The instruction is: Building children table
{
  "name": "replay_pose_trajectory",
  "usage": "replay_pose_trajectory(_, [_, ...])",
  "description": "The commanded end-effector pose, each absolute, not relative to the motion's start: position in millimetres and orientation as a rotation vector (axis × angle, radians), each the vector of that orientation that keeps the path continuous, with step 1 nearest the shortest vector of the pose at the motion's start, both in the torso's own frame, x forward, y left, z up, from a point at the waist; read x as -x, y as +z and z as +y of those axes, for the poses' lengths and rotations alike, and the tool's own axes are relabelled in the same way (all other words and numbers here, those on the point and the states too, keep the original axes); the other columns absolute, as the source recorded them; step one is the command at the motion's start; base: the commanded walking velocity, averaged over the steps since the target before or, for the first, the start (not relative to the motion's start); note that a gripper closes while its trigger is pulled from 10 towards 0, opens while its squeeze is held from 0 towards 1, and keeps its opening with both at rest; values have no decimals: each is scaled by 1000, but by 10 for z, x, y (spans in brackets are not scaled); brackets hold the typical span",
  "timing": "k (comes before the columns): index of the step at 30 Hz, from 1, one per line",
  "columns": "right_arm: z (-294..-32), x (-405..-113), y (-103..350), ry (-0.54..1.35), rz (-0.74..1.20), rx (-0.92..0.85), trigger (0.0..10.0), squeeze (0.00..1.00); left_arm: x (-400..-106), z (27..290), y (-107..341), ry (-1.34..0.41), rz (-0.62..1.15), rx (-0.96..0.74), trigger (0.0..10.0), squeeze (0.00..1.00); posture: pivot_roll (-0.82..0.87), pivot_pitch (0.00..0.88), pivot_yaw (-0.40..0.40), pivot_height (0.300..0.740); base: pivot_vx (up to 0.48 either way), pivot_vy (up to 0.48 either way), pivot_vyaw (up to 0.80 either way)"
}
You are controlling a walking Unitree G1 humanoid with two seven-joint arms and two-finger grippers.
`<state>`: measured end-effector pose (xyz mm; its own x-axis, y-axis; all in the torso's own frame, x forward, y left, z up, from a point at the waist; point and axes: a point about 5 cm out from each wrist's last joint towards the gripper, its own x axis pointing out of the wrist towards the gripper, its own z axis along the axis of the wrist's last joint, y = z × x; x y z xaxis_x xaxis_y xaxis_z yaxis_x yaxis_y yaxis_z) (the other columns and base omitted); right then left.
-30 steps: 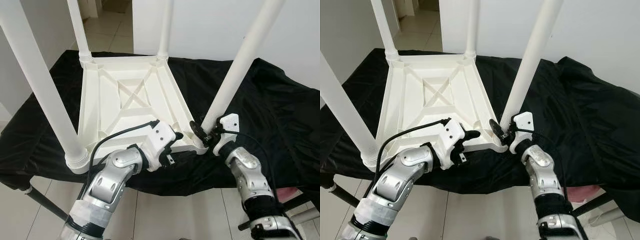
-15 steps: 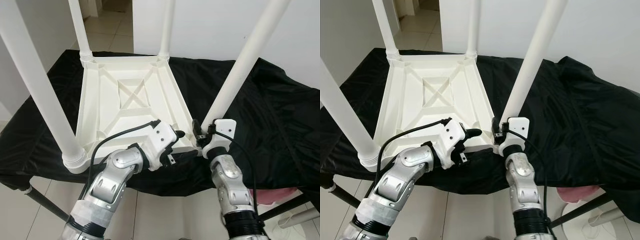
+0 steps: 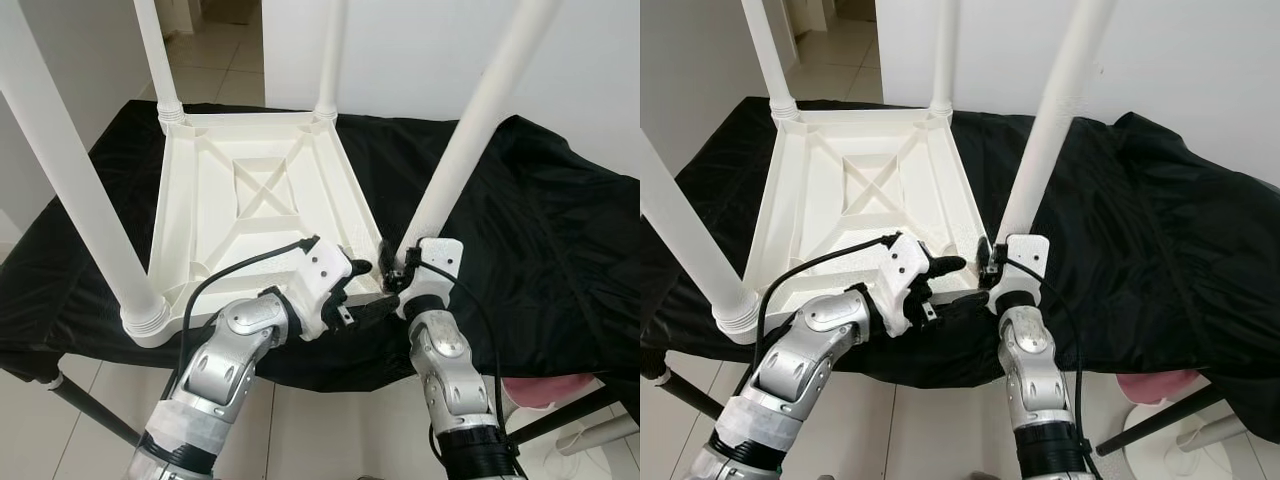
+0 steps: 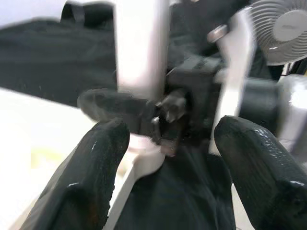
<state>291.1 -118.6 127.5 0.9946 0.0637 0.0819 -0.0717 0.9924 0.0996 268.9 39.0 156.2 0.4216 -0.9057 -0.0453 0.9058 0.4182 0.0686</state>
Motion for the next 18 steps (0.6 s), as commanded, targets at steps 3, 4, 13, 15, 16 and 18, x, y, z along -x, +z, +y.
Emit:
replay_pose_trajectory(3, [-1109, -2876, 1271, 84, -70, -141, 10000, 1000, -2705, 404, 1549, -1067, 24, -71, 10000, 0, -45, 0, -39, 740, 0, 0, 0])
replay_pose_trajectory(4, [-1137, -2870, 1278, 87, -74, -132, 10000, 1000, -2702, 407, 1551, -1068, 28, -70, 10000, 0, -45, 0, -39, 740, 0, 0, 0])
replay_pose_trajectory(13, [-1331, -2856, 1308, 237, -87, -80, 10000, 0, -2657, 433, 1545, -1140, 21, -89, 10000, 0, -46, 0, -33, 740, 0, 0, 0])
replay_pose_trajectory(15, [-1364, -2854, 1317, 305, -87, -51, 10000, 0, -2653, 437, 1545, -1148, 23, -94, 10000, 0, -45, 0, -33, 740, 0, 0, 0])
replay_pose_trajectory(16, [-1364, -2854, 1317, 305, -87, -51, 10000, 0, -2653, 437, 1545, -1148, 23, -94, 10000, 0, -45, 0, -33, 740, 0, 0, 0])
replay_pose_trajectory(18, [-1446, -2870, 1313, 422, -80, 9, 10000, 0, -2646, 442, 1540, -1159, 30, -110, 10000, 0, -45, 0, -32, 740, 0, 0, 0])
